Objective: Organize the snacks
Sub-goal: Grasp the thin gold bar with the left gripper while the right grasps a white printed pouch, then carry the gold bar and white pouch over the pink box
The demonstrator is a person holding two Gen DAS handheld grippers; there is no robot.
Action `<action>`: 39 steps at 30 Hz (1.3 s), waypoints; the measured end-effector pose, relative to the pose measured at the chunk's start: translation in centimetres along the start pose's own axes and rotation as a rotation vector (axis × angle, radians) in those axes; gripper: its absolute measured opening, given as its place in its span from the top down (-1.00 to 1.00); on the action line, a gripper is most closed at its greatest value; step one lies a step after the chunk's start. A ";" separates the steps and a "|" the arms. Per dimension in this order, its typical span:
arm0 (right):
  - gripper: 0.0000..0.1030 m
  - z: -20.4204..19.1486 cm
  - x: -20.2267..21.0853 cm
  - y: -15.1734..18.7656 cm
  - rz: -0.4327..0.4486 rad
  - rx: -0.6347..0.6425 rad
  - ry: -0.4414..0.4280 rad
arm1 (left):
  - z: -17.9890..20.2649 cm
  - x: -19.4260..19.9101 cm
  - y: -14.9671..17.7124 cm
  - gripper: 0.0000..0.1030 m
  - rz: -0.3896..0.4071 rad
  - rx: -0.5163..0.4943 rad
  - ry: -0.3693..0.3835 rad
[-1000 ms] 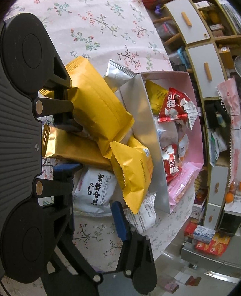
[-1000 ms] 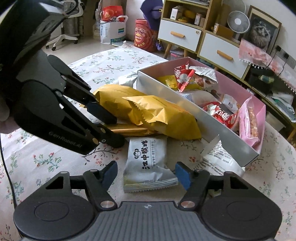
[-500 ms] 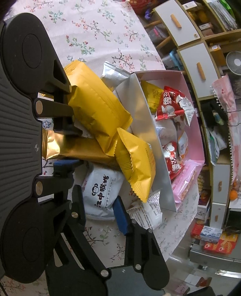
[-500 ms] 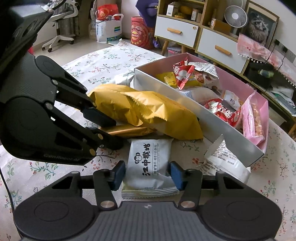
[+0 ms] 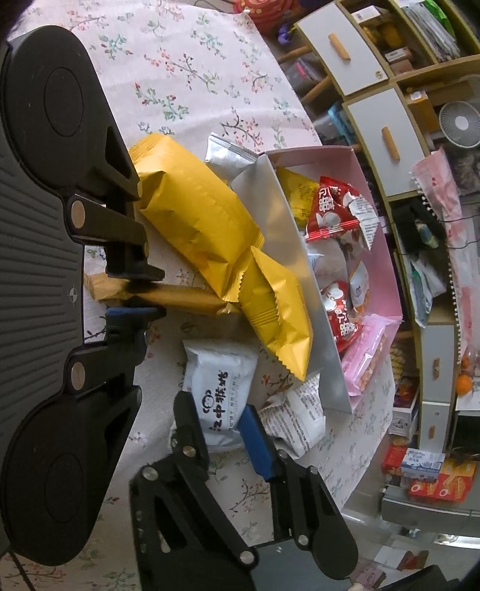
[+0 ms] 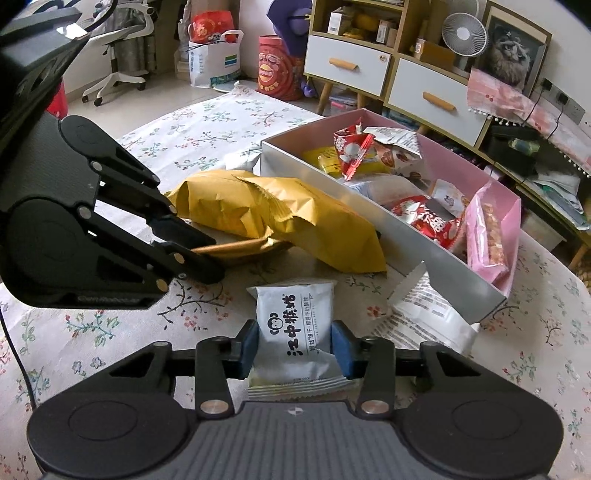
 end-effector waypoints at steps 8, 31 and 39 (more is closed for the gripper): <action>0.56 0.2 1.1 0.4 0.007 0.001 0.009 | 0.5 0.7 0.7 0.86 -0.003 -0.005 -0.002; 0.56 1.7 4.4 -0.3 0.076 -0.061 0.037 | -0.2 5.4 1.4 0.86 0.050 0.060 -0.013; 0.56 2.8 4.8 -1.3 0.100 -0.079 0.057 | -1.0 6.6 -0.6 0.86 0.092 0.091 -0.031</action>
Point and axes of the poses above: each gripper's, at about its wrist camera, not at the fingertips, and x roughly against the way its jaws point, z to its right, y to its underside, the point moved 3 cm from there along -x, roughly the way its jaws point, and after that the axes turned 9 degrees about -z, right-handed, at the moved point
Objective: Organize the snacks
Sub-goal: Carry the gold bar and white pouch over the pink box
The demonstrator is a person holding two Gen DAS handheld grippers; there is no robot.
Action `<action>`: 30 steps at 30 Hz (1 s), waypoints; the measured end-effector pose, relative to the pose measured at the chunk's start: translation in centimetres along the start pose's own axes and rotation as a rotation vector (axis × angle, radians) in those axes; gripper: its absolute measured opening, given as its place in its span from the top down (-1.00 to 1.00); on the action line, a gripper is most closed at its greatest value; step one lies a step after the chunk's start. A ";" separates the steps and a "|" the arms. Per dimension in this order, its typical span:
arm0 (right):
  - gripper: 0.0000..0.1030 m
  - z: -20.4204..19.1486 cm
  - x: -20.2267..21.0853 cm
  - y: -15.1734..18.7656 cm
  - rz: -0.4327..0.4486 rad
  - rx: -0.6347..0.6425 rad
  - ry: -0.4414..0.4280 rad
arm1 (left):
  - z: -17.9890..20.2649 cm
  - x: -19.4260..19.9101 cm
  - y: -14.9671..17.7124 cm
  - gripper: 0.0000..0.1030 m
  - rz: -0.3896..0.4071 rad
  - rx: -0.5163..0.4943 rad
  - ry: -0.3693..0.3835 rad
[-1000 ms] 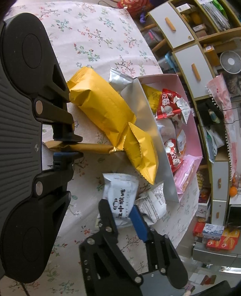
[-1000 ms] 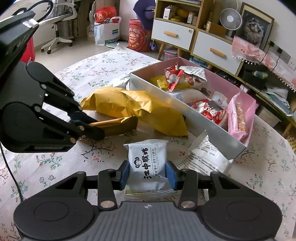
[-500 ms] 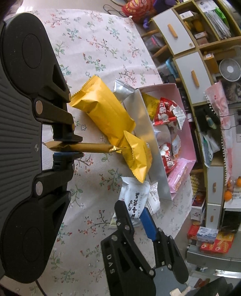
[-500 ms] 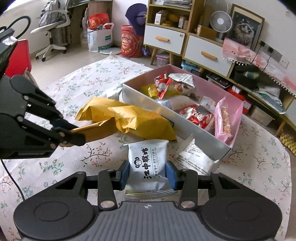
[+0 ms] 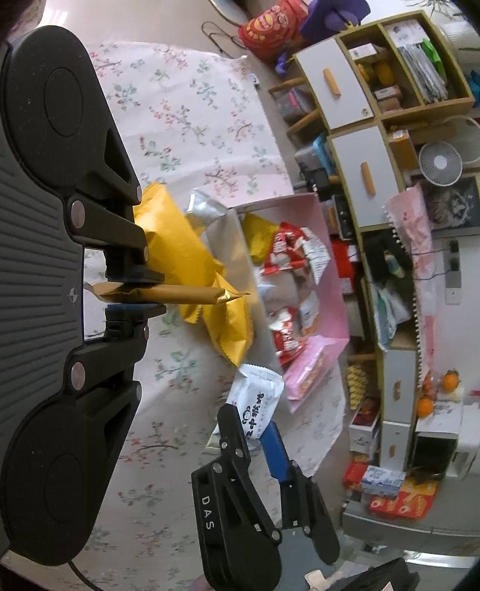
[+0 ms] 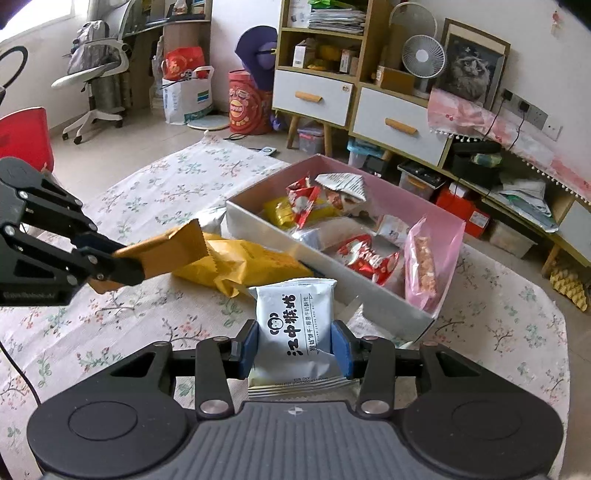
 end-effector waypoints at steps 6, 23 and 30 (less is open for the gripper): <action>0.56 1.6 0.5 -1.3 0.037 -0.044 0.001 | -0.2 0.2 -1.1 0.86 0.011 0.026 0.001; 0.56 4.5 0.4 -2.8 0.065 -0.099 -0.011 | -1.0 1.5 -1.5 0.86 -0.016 0.009 -0.041; 0.56 5.8 -0.2 -3.8 0.070 -0.136 -0.019 | -1.6 1.6 -2.8 0.86 -0.011 -0.007 -0.061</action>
Point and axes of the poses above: each gripper's, at about its wrist camera, not at the fingertips, and x roughly against the way its jaws point, z to its right, y to its underside, the point moved 3 cm from there along -x, roughly the way its jaws point, and after that the axes turned 9 degrees about -z, right-handed, at the moved point
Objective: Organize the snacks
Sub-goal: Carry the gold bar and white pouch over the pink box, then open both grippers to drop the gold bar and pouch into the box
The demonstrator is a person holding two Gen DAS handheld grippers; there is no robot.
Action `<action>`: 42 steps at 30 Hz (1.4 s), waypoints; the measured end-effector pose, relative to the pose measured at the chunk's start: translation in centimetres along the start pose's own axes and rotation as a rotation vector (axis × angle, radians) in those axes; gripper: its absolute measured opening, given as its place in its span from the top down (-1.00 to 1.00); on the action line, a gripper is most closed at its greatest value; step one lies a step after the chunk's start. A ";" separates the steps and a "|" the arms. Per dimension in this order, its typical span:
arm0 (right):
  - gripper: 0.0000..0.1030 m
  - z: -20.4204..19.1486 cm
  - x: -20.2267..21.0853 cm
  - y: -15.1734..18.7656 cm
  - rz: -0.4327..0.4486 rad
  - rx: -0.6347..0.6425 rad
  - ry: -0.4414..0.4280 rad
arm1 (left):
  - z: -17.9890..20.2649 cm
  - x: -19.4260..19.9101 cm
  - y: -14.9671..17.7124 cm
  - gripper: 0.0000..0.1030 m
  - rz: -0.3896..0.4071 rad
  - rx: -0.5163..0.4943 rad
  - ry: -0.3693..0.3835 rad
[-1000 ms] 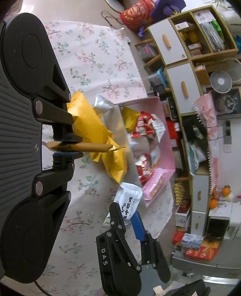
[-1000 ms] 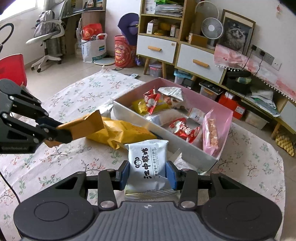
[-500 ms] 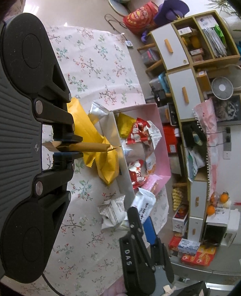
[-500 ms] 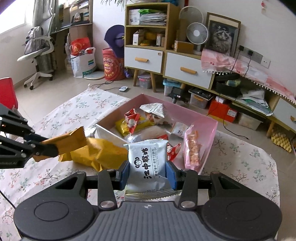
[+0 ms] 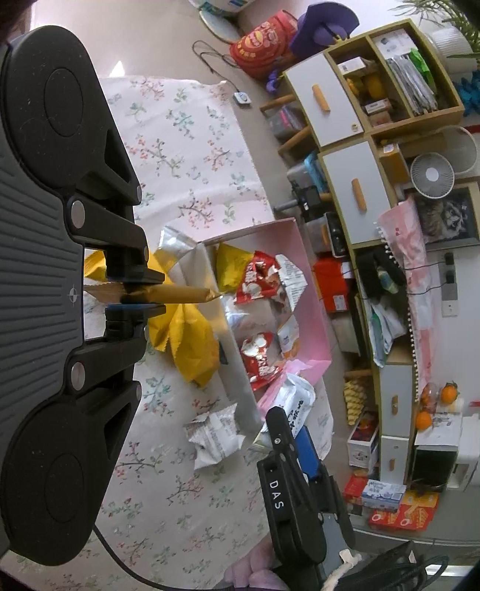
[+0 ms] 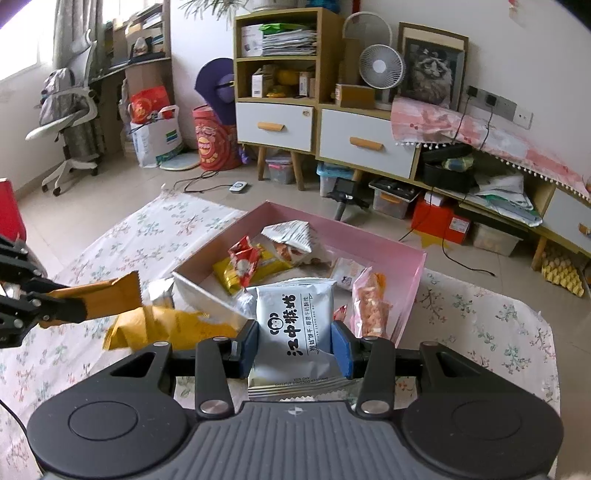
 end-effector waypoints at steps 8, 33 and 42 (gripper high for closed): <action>0.56 1.0 -1.3 -1.7 0.016 0.000 0.007 | 0.1 -2.1 -4.1 0.86 0.045 0.018 0.030; 0.56 6.3 -8.1 -3.5 0.043 -0.117 0.032 | 0.8 -15.6 -11.9 0.86 0.033 0.043 0.029; 0.33 6.2 -7.9 -3.4 0.058 -0.118 0.015 | 0.6 -16.3 -11.9 0.54 0.040 0.051 0.024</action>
Point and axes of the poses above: each gripper's, at about its wrist camera, not at the fingertips, and x roughly against the way its jaws point, z to its right, y to its underside, the point moved 3 cm from there along -x, roughly the way its jaws point, and after that the axes turned 9 degrees about -z, right-handed, at the moved point
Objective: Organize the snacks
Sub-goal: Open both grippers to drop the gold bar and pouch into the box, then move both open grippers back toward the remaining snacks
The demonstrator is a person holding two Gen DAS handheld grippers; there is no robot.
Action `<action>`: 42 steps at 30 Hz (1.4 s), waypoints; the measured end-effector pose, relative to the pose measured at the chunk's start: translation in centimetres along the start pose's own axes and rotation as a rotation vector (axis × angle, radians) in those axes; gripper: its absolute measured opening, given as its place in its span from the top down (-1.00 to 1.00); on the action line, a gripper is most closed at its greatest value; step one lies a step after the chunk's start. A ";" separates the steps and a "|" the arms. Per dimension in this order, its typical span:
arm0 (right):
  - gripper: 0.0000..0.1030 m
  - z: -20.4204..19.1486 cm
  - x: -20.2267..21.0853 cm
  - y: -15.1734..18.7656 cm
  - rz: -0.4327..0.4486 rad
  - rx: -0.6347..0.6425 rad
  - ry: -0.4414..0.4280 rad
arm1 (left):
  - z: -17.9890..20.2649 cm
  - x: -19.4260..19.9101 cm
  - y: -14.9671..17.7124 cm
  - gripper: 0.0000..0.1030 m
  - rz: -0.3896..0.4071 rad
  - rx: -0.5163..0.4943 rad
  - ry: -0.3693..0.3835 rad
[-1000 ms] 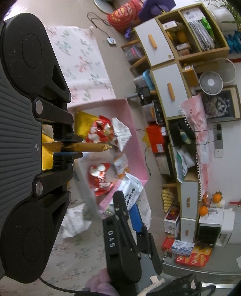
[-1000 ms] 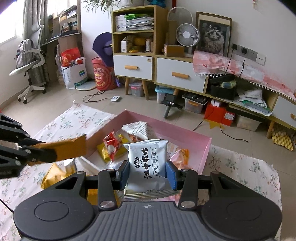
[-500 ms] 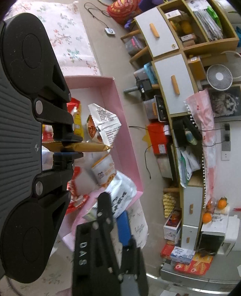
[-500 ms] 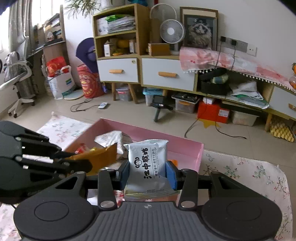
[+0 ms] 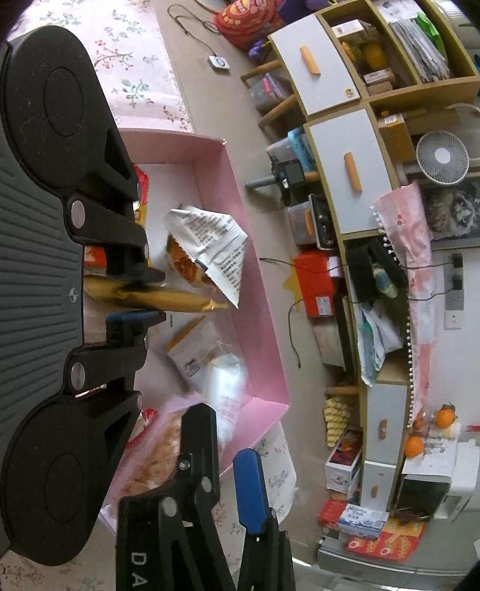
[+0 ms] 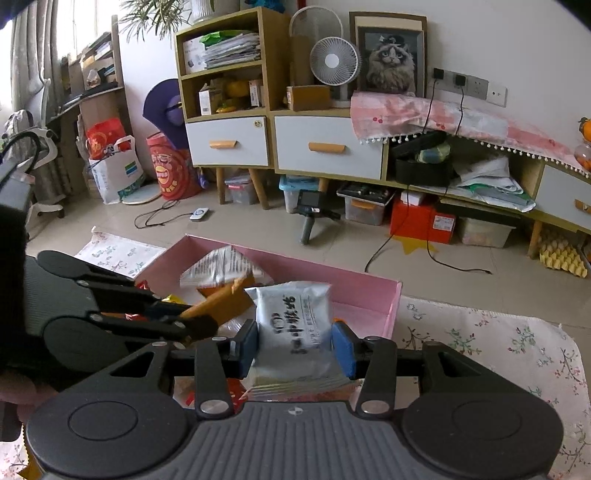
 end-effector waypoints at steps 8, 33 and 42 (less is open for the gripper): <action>0.06 -0.2 0.9 -0.2 -0.003 -0.010 -0.001 | 0.4 1.7 0.6 -0.08 0.005 -0.029 0.006; -0.59 -4.8 8.1 1.4 -0.025 0.077 0.066 | -0.9 10.9 5.7 -0.80 0.037 0.003 -0.017; -0.60 -6.7 9.6 3.0 -0.046 0.099 0.078 | -2.0 13.0 8.8 -0.85 0.036 0.033 -0.010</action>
Point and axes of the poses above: each gripper's, at about its wrist camera, not at the fingertips, and x roughly against the way its jaws point, z to its right, y to its underside, the point moved 3 cm from there along -x, roughly the way its jaws point, and after that the axes turned 9 degrees about -z, right-handed, at the moved point
